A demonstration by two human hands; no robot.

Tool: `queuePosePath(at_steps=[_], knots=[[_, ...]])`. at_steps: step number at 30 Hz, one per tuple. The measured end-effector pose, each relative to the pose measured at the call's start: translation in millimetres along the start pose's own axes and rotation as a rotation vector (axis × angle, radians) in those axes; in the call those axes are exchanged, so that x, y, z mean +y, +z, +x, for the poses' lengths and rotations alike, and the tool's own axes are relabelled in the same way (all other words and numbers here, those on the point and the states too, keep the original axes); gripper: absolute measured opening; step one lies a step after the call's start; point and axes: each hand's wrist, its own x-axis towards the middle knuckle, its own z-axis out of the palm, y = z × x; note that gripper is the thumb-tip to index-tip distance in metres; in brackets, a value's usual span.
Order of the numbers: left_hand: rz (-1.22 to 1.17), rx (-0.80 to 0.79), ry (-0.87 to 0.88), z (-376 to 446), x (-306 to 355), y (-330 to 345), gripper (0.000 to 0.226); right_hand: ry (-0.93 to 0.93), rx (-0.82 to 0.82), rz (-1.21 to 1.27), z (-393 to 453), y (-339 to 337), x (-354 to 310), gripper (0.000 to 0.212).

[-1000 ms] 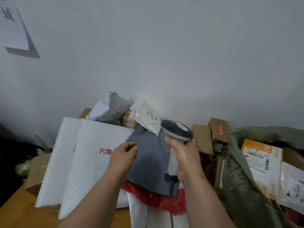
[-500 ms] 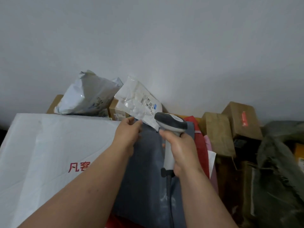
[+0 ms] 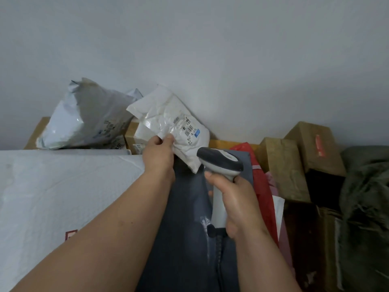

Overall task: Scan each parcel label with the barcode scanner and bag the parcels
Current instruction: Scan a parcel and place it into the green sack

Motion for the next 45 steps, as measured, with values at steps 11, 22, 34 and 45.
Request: queuePosePath(at_steps=[11, 22, 34, 45], knots=[[0.008, -0.065, 0.191, -64, 29, -73, 0.013, -0.147, -0.075, -0.146, -66, -11, -21, 0.004], [0.024, -0.051, 0.215, -149, 44, -138, 0.017, -0.271, -0.234, -0.328, -168, -18, -29, 0.022], [0.103, -0.084, 0.267, -219, 57, -202, 0.016, -0.335, -0.272, -0.213, -276, -12, -29, 0.012], [0.101, -0.104, 0.294, -254, 61, -243, 0.017, -0.405, -0.278, -0.191, -331, 3, -23, 0.027]])
